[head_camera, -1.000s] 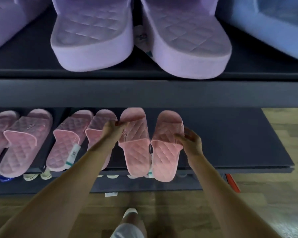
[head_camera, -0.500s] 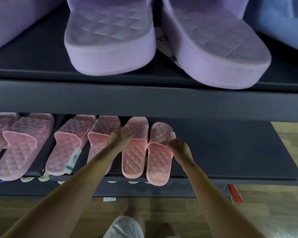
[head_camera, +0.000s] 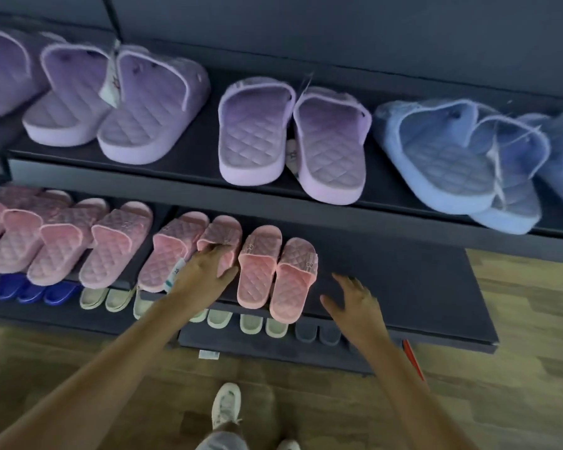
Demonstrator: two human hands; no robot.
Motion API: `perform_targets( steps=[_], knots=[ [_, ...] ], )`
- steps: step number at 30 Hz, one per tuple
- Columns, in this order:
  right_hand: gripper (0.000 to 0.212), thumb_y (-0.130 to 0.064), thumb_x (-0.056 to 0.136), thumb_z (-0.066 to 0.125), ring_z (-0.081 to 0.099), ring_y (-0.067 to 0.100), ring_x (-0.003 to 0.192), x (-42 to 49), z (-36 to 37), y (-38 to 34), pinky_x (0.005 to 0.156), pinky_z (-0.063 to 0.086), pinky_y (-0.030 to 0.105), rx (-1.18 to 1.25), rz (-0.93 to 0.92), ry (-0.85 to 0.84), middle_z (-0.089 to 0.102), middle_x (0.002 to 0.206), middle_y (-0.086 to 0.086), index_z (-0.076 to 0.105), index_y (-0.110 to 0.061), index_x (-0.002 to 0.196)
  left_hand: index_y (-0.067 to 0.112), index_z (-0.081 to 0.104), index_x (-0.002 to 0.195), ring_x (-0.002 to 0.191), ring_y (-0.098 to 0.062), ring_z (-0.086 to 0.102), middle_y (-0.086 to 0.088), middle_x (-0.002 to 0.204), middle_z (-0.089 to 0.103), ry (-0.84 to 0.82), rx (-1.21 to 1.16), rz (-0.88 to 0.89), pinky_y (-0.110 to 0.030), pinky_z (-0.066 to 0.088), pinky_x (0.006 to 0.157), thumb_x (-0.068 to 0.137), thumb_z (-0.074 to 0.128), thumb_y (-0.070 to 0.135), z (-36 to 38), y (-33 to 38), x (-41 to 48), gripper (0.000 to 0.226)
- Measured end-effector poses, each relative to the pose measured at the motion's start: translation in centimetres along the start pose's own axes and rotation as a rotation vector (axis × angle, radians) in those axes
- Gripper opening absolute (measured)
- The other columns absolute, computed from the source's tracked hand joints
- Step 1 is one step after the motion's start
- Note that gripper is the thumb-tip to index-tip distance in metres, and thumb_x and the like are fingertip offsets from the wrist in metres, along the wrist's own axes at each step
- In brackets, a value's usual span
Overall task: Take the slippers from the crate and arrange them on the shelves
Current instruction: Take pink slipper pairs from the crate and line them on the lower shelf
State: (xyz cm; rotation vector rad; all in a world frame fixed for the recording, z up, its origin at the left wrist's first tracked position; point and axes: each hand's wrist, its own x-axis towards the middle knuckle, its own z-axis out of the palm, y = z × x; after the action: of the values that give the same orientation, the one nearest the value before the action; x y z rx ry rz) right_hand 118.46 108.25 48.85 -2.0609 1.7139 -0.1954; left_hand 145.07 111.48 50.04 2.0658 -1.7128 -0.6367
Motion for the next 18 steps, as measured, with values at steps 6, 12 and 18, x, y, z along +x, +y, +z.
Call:
perform_targets(
  steps=[6,12,18],
  knots=[
    [0.049,-0.036,0.092,0.052,0.048,0.019,0.119,-4.9,-5.8,-4.6,0.096,0.039,0.031,-0.011,-0.214,0.047,0.049,0.132,0.001,0.04,-0.02,0.137,0.011,0.055,0.126,0.11,-0.03,0.056,-0.007,0.128,0.055,0.084,0.086,0.11,-0.037,0.044,0.089,0.088,0.057,0.032,-5.7,3.4,-6.3,0.043],
    [0.045,-0.034,0.09,0.057,0.052,0.016,0.115,-8.8,-8.2,-9.5,0.096,0.038,0.03,-0.002,-0.383,0.181,0.051,0.131,-0.005,0.047,-0.021,0.132,0.017,0.058,0.123,0.107,-0.023,0.059,0.0,0.124,0.059,0.196,0.033,0.184,-0.032,0.047,0.081,0.08,0.046,0.048,-11.2,2.9,-11.5,0.054],
    [0.048,-0.034,0.09,0.057,0.045,0.013,0.123,-12.6,-8.0,-16.3,0.1,0.031,0.028,-0.017,-0.46,0.233,0.046,0.137,-0.008,0.044,-0.024,0.135,0.009,0.058,0.122,0.112,-0.023,0.057,-0.004,0.123,0.06,0.288,0.008,0.206,-0.026,0.042,0.091,0.079,0.045,0.048,-16.6,0.5,-17.0,0.059]
  ],
)
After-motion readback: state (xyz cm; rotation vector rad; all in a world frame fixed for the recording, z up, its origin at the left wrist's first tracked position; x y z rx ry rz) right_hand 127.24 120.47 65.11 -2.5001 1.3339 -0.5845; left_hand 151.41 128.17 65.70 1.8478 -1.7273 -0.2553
